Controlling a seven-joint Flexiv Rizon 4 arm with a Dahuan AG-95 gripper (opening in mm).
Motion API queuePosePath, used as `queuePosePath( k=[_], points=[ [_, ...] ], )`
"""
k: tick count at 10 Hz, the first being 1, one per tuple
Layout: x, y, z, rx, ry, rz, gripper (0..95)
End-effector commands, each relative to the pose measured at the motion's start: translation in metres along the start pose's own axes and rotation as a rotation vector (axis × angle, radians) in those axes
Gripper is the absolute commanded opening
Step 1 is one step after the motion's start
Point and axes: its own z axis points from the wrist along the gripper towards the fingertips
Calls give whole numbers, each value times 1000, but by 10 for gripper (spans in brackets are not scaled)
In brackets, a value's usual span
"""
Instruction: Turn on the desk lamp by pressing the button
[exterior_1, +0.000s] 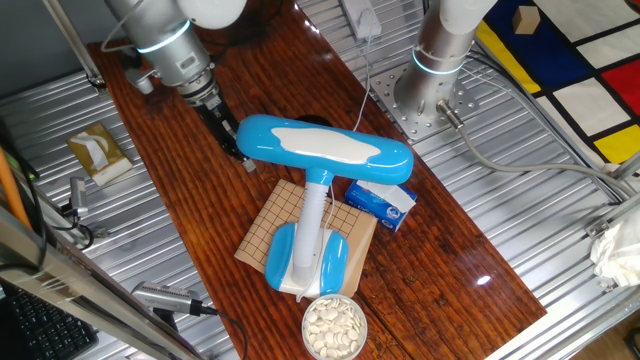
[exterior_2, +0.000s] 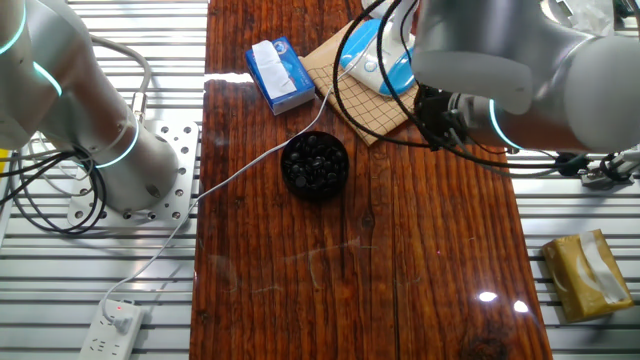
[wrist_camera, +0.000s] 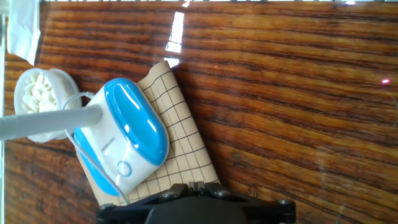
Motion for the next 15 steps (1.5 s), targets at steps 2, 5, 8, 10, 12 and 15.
queuePosePath(
  k=[2, 5, 8, 10, 12, 15],
  points=[
    [-1, 0, 0, -14, 44, -34, 0],
    [-1, 0, 0, -21, 55, -43, 0],
    [-1, 0, 0, -23, 74, -48, 0],
    [-1, 0, 0, -24, 78, -49, 0],
    [-1, 0, 0, -27, 87, -51, 0],
    [-1, 0, 0, -34, 109, -51, 0]
  ],
)
